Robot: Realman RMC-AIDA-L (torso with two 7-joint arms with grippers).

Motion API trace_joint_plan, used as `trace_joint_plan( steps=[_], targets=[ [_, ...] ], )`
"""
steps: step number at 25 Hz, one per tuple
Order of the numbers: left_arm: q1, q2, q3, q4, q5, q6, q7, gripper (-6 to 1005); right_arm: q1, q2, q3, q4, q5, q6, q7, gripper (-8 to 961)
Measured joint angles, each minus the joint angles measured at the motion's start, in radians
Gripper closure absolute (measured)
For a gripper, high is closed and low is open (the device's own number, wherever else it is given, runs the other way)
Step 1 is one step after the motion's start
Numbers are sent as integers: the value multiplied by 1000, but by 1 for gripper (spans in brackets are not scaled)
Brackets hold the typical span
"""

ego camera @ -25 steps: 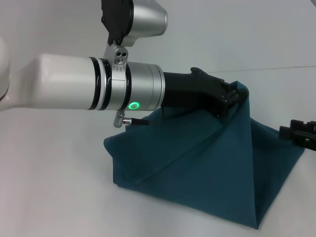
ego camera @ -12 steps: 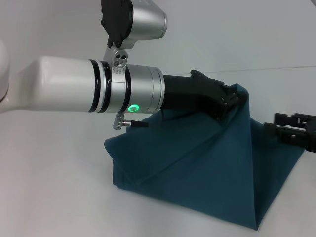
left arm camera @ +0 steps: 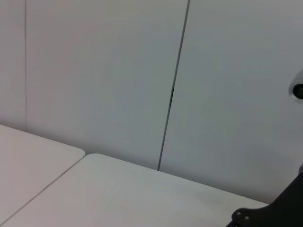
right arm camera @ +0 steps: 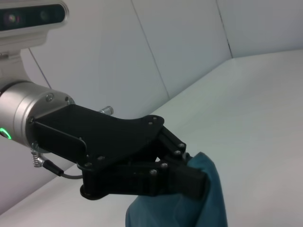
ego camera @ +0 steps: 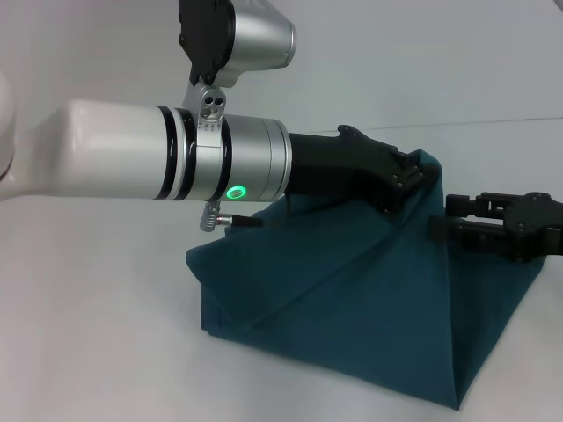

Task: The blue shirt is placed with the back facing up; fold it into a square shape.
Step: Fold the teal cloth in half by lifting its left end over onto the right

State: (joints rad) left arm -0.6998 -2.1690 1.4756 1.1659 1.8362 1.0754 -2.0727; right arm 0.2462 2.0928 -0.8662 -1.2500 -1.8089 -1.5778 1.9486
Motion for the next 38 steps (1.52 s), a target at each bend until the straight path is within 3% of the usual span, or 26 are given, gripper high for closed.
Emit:
trace_joint_plan(
  steps=[24, 29, 38],
  targets=[
    [0, 0, 0, 6, -12, 9, 5, 964, 106, 2, -19, 144, -45, 46, -51, 353],
    [0, 0, 0, 5, -12, 9, 7, 963, 105, 4, -37, 153, -47, 66, -57, 524],
    [2, 0, 0, 2, -12, 9, 8, 964, 102, 6, -62, 158, -42, 99, -83, 696]
  ],
)
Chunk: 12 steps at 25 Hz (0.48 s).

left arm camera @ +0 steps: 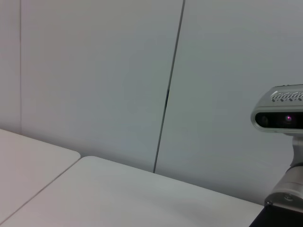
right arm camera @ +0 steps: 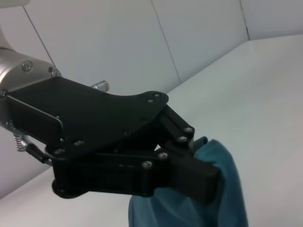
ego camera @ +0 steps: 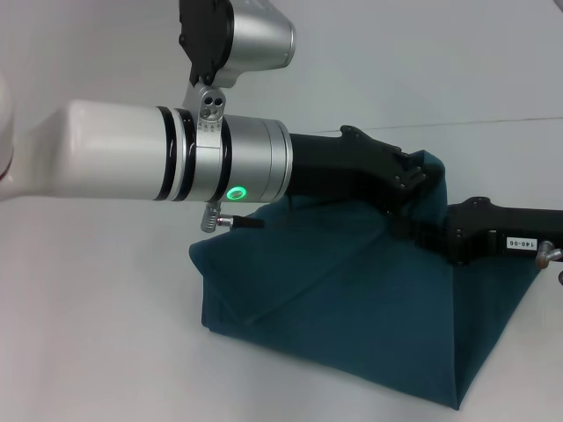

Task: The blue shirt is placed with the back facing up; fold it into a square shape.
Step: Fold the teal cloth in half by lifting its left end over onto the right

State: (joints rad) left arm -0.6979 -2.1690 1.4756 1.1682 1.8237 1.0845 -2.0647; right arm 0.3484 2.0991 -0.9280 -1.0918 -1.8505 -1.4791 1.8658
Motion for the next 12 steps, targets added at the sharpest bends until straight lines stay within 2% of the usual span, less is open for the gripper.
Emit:
trace_joint_plan(
  steps=[5, 10, 12],
  targets=[
    [2, 0, 0, -2, 0, 0, 2, 964, -4, 1, -16, 0, 2, 21, -4, 833],
    [13, -1, -5, -3, 0, -11, 2, 963, -6, 1, -27, 0, 2, 31, -4, 929],
    [16, -1, -11, -3, 0, -12, 2, 962, -6, 1, -29, 0, 3, 33, -4, 929]
  ],
)
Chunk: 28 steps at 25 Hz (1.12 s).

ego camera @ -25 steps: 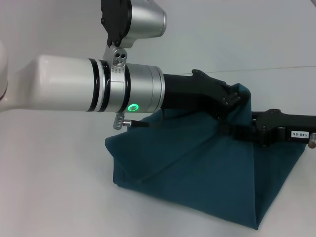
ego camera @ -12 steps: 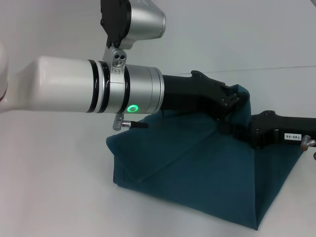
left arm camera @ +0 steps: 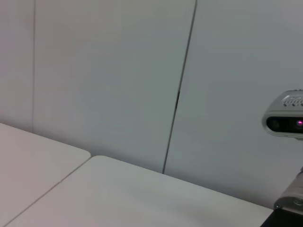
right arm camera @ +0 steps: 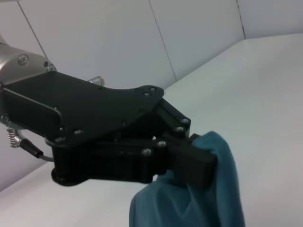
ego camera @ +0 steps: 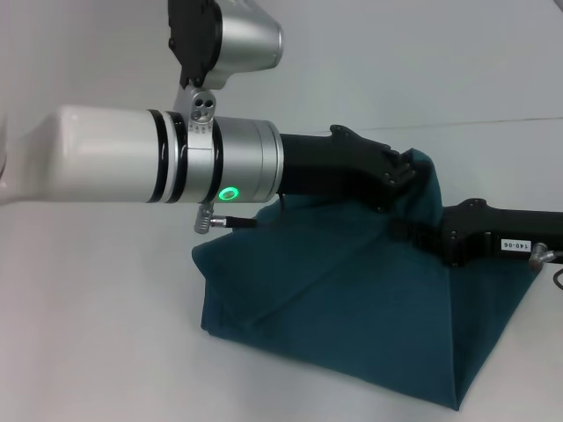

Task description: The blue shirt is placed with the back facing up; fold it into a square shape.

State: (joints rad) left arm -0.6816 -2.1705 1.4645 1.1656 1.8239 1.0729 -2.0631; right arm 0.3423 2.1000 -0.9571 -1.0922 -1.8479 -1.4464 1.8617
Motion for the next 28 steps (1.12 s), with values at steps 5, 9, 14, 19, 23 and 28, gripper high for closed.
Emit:
trace_joint_plan(
  steps=[5, 9, 14, 19, 23, 28],
  targets=[
    [14, -2, -30, 0, -3, -3, -1, 961, -3, 1, -1, -6, 3, 3, 0, 928],
    [32, 0, -56, 0, -31, -13, 0, 960, -19, 1, 2, -18, 18, 12, -1, 927],
    [52, 2, -88, 1, -41, -13, 0, 956, -43, 1, 6, -62, 25, 31, 17, 926],
    [75, 3, -104, 2, -38, -13, 8, 955, -73, 2, -3, -120, 22, 77, 45, 925],
    [96, 5, -120, 8, -29, -13, 11, 955, -83, 2, -5, -141, 20, 100, 60, 924],
    [118, 5, -150, 10, -25, -11, 24, 955, -102, 2, -13, -153, 18, 146, 75, 923]
  ],
)
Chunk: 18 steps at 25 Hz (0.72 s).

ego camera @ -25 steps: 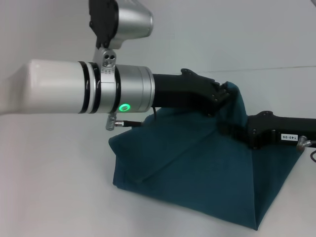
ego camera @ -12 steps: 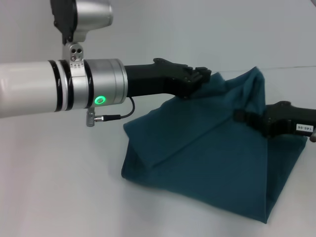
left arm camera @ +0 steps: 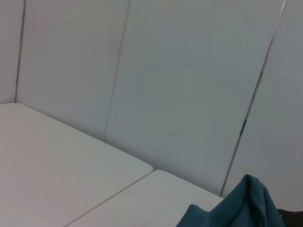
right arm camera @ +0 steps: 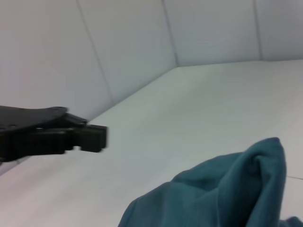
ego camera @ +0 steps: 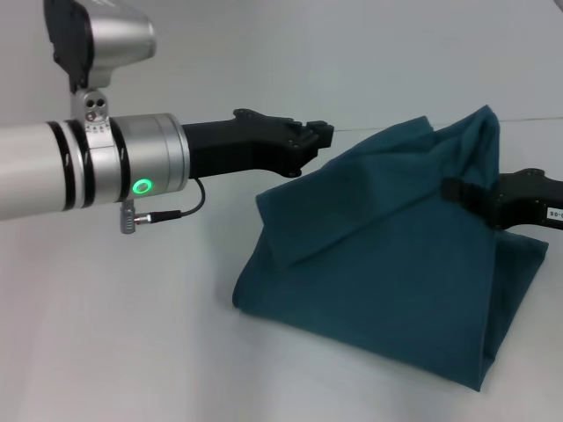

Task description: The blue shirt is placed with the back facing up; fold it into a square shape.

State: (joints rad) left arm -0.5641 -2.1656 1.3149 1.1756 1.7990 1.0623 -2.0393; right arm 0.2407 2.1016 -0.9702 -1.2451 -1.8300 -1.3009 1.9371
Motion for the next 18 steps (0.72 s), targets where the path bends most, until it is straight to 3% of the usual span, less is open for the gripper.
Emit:
trace_joint_plan(
  steps=[18],
  targets=[
    [13, 1, -33, 1, 11, 7, 36, 954, -60, -2, 9, 20, -92, 183, 109, 920]
  ],
)
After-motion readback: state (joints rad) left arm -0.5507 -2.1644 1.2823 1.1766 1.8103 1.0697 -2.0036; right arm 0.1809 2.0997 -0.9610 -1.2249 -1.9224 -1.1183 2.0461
